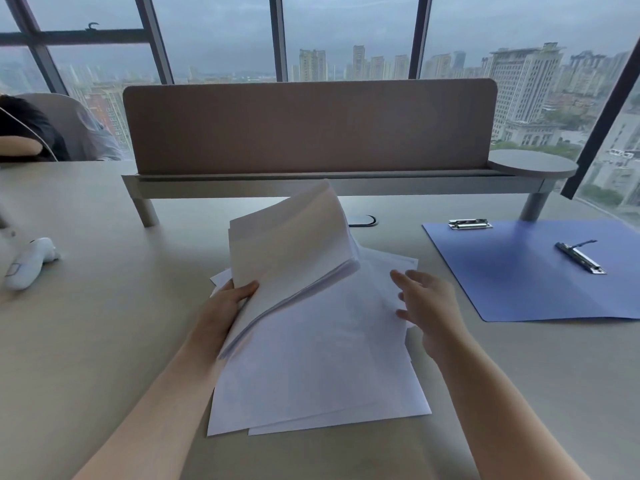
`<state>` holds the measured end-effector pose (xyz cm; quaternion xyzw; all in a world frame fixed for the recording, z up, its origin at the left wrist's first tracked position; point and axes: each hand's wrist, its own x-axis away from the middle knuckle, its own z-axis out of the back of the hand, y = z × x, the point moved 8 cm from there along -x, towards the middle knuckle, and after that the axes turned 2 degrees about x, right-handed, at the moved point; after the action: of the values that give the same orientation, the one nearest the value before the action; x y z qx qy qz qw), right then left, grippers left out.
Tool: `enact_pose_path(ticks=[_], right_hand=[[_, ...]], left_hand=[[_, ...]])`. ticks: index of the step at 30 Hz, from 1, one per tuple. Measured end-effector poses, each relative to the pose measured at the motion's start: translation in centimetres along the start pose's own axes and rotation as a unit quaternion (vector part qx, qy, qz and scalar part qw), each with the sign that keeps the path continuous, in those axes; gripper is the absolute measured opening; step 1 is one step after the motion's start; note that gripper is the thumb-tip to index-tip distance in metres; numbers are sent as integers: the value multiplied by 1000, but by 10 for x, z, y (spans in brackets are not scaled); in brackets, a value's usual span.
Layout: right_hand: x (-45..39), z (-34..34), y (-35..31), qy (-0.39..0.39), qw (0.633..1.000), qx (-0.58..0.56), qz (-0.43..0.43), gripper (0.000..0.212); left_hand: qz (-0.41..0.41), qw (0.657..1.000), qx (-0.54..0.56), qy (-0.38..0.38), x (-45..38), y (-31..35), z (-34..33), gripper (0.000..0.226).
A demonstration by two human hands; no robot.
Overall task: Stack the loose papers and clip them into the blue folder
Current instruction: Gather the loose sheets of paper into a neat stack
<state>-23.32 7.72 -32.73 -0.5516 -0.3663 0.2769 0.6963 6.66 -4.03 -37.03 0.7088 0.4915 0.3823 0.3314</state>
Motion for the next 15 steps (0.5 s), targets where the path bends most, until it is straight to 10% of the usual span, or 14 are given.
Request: enact_pose_path(ticks=[15], right_hand=[[-4, -4, 18, -53, 996, -45, -48, 52]], left_hand=[[-1, 996, -80, -29, 2, -19, -59, 32]])
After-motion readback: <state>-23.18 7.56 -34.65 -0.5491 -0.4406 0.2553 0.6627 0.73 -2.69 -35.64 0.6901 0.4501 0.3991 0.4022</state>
